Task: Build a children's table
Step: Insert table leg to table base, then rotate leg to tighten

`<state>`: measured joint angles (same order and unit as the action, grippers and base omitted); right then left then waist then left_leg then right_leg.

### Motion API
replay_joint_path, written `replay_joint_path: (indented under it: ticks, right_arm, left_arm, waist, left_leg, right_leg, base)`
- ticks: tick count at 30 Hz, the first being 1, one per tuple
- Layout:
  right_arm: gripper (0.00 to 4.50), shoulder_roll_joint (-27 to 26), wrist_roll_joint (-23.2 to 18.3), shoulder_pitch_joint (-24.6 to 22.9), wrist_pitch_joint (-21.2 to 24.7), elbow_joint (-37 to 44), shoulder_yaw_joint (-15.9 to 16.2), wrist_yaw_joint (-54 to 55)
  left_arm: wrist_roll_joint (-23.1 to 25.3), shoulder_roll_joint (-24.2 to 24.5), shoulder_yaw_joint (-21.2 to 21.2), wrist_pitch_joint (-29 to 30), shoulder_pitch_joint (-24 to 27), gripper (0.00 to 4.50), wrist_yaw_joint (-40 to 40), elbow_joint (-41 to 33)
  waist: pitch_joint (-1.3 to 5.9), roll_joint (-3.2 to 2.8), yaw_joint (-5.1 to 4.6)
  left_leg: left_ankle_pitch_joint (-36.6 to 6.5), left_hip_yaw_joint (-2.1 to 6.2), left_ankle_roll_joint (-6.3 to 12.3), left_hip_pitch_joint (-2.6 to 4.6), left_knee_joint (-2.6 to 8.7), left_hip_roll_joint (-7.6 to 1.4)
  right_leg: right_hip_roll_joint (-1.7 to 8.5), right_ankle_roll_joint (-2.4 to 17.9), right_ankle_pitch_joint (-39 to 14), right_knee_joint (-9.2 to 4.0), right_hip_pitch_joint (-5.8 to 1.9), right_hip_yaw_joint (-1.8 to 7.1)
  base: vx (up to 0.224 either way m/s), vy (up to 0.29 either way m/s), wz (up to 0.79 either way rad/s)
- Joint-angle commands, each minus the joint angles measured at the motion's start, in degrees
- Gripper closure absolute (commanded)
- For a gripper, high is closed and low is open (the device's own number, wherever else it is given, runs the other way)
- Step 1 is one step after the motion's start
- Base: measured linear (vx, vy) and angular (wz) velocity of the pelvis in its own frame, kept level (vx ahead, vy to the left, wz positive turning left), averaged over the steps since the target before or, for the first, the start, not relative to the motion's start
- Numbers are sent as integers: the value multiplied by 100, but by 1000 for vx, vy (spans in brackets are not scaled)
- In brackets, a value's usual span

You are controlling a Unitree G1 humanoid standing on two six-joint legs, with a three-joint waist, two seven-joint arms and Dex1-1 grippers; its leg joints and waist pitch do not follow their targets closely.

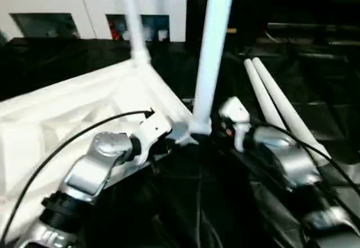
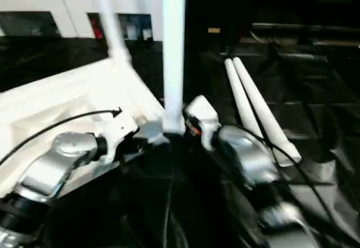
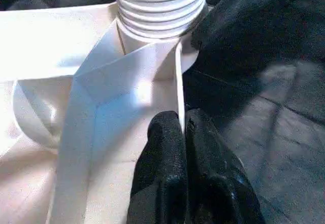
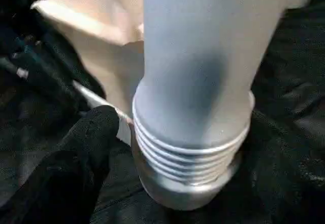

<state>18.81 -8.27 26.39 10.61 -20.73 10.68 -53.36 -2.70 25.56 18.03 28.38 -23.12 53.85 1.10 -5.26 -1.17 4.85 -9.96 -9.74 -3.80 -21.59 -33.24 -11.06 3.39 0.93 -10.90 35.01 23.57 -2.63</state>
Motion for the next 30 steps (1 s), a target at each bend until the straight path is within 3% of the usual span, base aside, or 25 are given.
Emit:
replay_joint_path:
  ticks: [1,4,8,19,29,30]
  right_arm:
    - [51,66,-83,-63,48,263,52,-134]
    - [51,155,-95,-140,140,452,78,-248]
    - [67,257,-73,-228,147,609,130,-374]
    - [161,396,-94,-308,190,735,272,-658]
    - [180,193,-113,-436,383,631,291,-483]
    - [180,124,-100,-428,415,554,267,-365]
  left_arm:
    - [-206,29,139,-451,-75,450,417,-215]
    - [-99,142,281,-665,-83,450,555,-92]
    - [11,226,411,-895,-106,450,704,70]
    - [61,282,441,-1199,-177,450,812,368]
    - [76,110,357,-1062,-154,450,558,460]
    - [86,47,336,-974,-181,450,459,484]
  waist:
    - [494,-41,-15]
    - [483,-65,13]
    - [504,-54,-4]
    - [552,-68,15]
    - [526,-59,13]
    - [505,-9,2]
  left_leg:
    - [-843,10,349,89,298,-180]
    - [-1105,11,179,136,310,-201]
    - [-1063,30,116,86,313,-181]
    - [-823,23,210,76,253,-163]
    - [-985,25,152,76,258,-167]
    - [-1073,24,128,71,272,-164]
  right_leg:
    - [381,1548,-284,-344,-362,245]
    - [377,1450,-740,-369,-318,254]
    - [370,1354,-710,-346,-362,250]
    - [368,1459,-292,-300,-367,244]
    - [374,1374,-730,-329,-348,249]
    - [371,1336,-900,-349,-346,248]
  base:
    - [0,0,0]
    - [0,0,0]
    - [0,0,0]
    - [0,0,0]
    - [0,0,0]
    - [0,0,0]
